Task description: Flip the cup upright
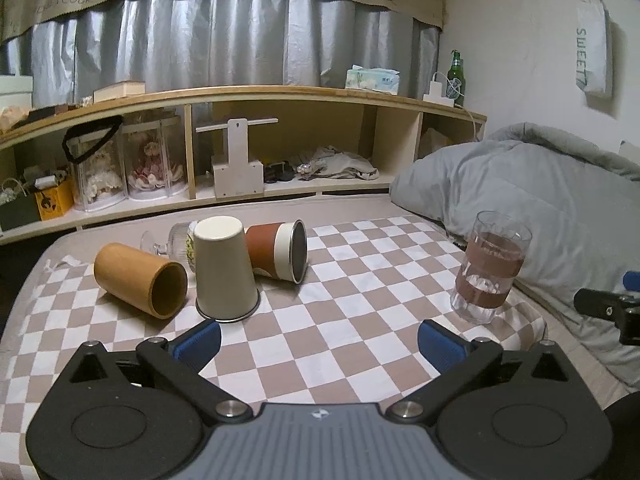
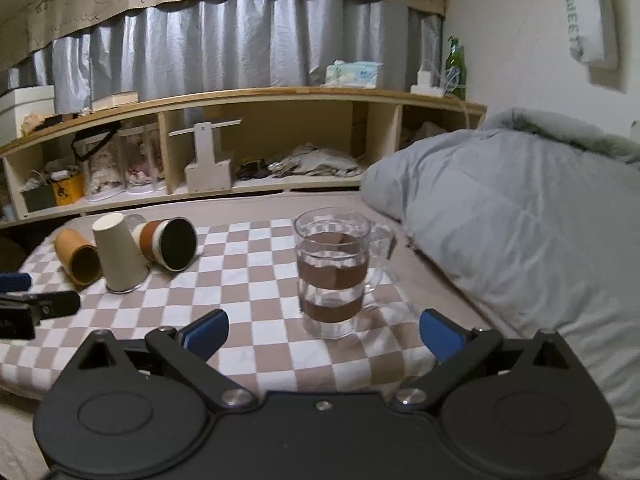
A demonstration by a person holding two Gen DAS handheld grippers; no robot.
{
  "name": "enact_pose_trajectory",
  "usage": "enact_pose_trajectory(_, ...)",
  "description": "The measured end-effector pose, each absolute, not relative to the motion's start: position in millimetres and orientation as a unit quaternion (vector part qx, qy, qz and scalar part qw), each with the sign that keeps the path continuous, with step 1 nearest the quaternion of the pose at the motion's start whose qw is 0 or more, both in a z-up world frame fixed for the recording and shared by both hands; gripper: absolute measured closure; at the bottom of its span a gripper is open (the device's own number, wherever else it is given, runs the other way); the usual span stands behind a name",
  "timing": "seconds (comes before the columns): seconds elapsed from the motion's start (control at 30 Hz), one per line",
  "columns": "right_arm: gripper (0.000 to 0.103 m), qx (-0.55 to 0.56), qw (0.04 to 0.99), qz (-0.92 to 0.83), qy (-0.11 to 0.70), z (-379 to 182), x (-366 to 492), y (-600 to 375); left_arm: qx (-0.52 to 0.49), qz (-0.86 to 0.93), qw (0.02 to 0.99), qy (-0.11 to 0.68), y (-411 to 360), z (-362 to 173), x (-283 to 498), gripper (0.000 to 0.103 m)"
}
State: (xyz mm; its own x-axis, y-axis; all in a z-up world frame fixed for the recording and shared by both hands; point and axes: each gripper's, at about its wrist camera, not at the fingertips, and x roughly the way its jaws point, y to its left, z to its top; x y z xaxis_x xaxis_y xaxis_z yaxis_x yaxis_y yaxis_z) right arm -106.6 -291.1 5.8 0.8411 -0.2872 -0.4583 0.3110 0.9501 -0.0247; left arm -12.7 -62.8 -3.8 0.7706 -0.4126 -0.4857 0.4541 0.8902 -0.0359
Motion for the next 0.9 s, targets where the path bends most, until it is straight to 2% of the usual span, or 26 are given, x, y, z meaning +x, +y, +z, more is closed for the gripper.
enact_pose_trajectory(0.9,0.0,0.048,0.957,-0.167,0.23,-1.1,-113.7,-294.3,0.049,-0.226,0.944,0.236,-62.8,-5.7,-11.8,0.0)
